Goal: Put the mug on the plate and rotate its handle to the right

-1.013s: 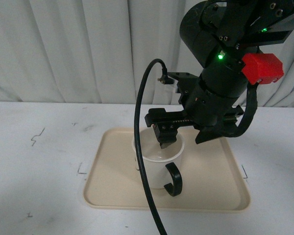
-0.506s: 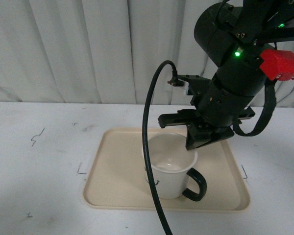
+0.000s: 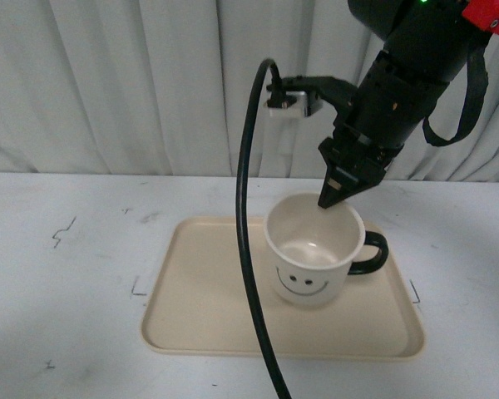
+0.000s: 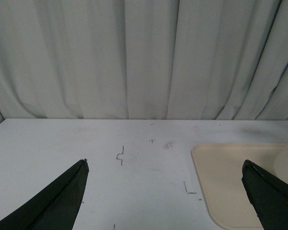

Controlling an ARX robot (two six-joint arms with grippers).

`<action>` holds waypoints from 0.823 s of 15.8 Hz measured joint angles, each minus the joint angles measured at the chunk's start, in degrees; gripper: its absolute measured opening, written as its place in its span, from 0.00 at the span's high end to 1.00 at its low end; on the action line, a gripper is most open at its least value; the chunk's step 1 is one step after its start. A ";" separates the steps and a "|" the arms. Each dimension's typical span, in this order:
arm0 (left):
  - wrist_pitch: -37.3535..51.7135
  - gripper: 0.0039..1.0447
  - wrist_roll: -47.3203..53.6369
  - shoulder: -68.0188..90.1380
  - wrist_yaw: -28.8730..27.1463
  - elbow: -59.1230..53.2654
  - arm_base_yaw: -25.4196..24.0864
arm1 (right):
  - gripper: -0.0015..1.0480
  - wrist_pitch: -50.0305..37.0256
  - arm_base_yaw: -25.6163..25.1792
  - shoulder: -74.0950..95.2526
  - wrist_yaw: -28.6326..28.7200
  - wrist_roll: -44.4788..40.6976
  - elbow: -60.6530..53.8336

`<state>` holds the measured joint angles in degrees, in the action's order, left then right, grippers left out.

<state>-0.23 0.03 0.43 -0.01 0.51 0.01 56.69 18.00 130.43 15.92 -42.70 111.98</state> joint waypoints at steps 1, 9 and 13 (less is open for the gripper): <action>-0.02 0.06 0.00 0.00 0.00 0.00 0.00 | 0.97 3.19 0.00 1.86 0.44 -4.94 1.51; 0.00 0.06 0.00 0.00 0.00 0.00 0.00 | 0.89 5.77 3.76 7.85 1.84 -8.17 8.33; 0.00 0.06 0.00 0.00 0.00 0.00 0.00 | 0.37 5.46 2.10 4.09 17.31 -2.25 10.12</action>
<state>-0.23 0.03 0.43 -0.01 0.51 0.01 62.15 20.10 134.52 33.23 -44.95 122.10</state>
